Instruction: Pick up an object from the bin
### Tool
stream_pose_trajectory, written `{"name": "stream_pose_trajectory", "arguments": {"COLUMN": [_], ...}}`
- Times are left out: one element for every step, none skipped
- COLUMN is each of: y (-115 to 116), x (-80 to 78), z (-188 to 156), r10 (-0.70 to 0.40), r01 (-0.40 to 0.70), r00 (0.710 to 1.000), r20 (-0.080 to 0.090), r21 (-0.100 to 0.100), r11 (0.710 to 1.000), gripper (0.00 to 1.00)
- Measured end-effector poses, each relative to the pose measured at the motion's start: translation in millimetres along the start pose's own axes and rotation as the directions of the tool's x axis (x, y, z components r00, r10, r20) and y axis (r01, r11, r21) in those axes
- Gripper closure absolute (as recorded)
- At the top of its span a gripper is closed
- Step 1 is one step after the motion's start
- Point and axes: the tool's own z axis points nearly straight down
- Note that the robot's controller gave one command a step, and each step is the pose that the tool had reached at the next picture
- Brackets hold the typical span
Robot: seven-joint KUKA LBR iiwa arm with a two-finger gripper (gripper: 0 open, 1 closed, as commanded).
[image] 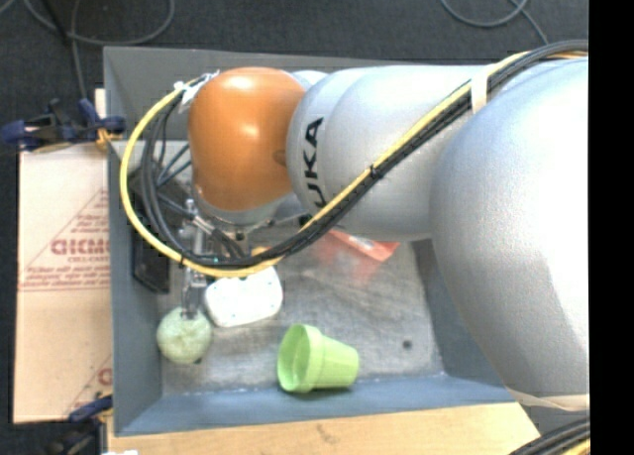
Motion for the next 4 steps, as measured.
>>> {"name": "stream_pose_trajectory", "arguments": {"y": [-1.0, -16.8, -21.2, -81.6], "x": [-2.2, -56.2, -76.4, -58.7], "z": [-4.4, 6.8, 11.9, -3.8], "r10": [0.004, 0.045, -0.15, -0.282], "r01": [-0.004, -0.045, 0.15, 0.282], "r00": [1.0, 0.999, 0.989, 0.959], "r20": [0.007, 0.009, 0.01, 0.007], "r21": [-0.002, -0.003, 0.002, 0.002], "r11": [1.0, 0.999, 0.989, 0.959], "gripper": [0.0, 0.0, 0.0, 0.0]}}
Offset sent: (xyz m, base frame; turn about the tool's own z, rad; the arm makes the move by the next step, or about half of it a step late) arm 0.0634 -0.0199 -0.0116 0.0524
